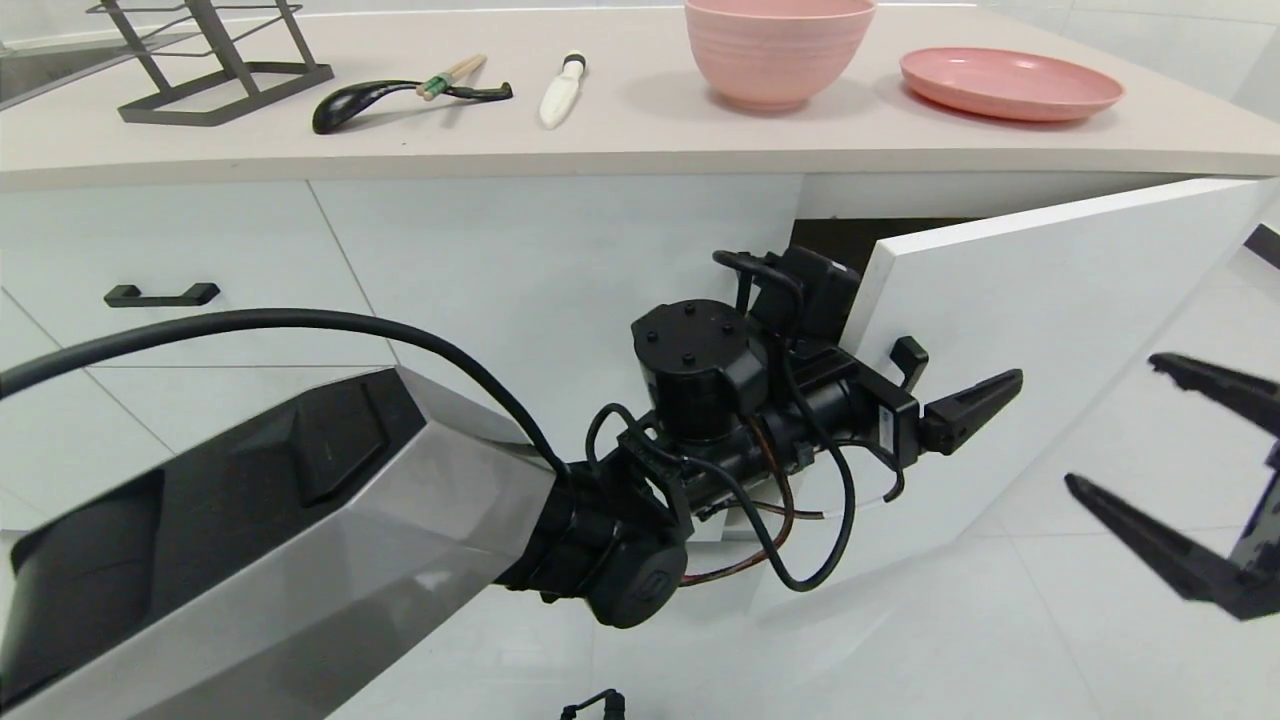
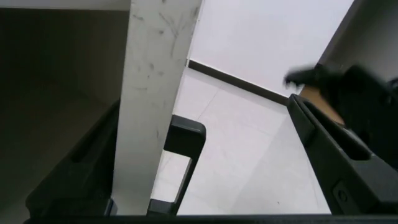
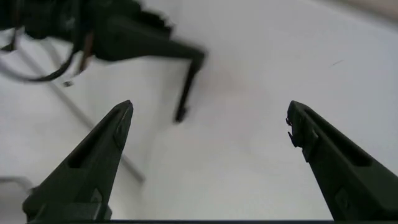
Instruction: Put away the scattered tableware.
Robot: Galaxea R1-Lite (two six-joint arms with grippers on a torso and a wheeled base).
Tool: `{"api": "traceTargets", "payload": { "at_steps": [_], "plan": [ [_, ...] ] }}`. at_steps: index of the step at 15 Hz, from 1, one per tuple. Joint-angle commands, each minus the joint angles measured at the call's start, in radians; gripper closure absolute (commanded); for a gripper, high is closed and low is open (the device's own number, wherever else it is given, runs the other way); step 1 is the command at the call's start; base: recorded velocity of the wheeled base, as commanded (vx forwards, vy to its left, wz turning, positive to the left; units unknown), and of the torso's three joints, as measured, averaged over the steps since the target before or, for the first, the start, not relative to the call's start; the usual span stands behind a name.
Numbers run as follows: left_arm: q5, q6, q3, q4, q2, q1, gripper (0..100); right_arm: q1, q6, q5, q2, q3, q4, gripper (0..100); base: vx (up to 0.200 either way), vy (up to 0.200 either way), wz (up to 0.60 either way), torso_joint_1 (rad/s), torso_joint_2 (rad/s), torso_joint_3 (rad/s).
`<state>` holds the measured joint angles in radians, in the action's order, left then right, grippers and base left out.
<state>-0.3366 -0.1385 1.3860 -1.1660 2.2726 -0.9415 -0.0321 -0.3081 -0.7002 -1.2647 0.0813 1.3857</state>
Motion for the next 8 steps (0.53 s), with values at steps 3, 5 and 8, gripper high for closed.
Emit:
{"api": "traceTargets", "payload": {
  "at_steps": [3, 5, 8],
  "plan": [
    [-0.002, -0.003, -0.062, -0.020, -0.027, -0.086, 0, -0.163, 0.057, 0.010, 0.174, 0.275, 0.003, 0, 0.000, 0.000, 0.00, 0.000, 0.00, 0.000],
    [-0.001, -0.003, -0.079, -0.027, -0.028, -0.111, 0, -0.166, 0.066, 0.011, 0.192, 0.293, 0.001, 0, 0.000, 0.000, 0.00, 0.000, 0.00, 0.000],
    [-0.001, -0.004, -0.087, -0.031, -0.027, -0.160, 0, -0.167, 0.064, 0.039, 0.192, 0.301, 0.003, 0, 0.000, 0.000, 0.00, 0.000, 0.00, 0.000]
  ]
}}
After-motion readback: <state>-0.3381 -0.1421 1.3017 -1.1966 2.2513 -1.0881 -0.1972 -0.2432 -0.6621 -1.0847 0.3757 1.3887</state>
